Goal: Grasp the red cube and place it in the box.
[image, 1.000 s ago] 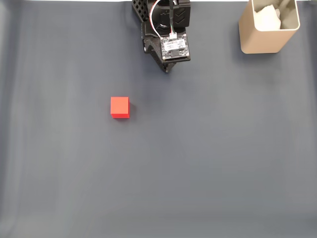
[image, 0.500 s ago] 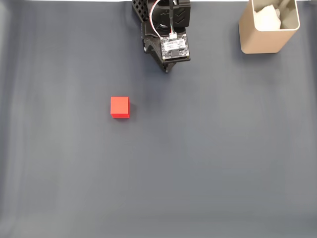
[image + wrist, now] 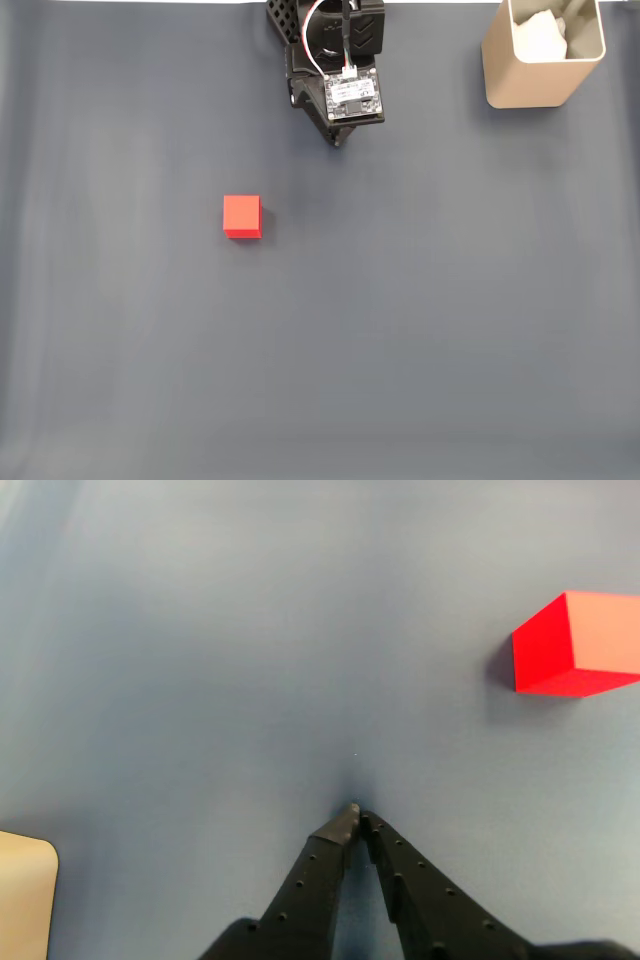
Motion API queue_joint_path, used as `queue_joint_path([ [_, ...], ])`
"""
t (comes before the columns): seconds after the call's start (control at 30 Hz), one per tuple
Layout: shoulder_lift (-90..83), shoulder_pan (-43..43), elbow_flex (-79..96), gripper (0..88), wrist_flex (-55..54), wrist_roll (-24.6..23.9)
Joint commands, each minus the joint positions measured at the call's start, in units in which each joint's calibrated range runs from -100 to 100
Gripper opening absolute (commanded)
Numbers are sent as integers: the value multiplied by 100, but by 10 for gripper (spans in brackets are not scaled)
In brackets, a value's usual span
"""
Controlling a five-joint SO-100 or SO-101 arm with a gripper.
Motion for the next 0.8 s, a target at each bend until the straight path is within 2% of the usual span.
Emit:
queue_joint_path([
  [0.0,9,11,55,8,89,15],
  [0.6,9,-25,55,3,89,24],
  [0.77,9,-11,55,3,57,-166],
])
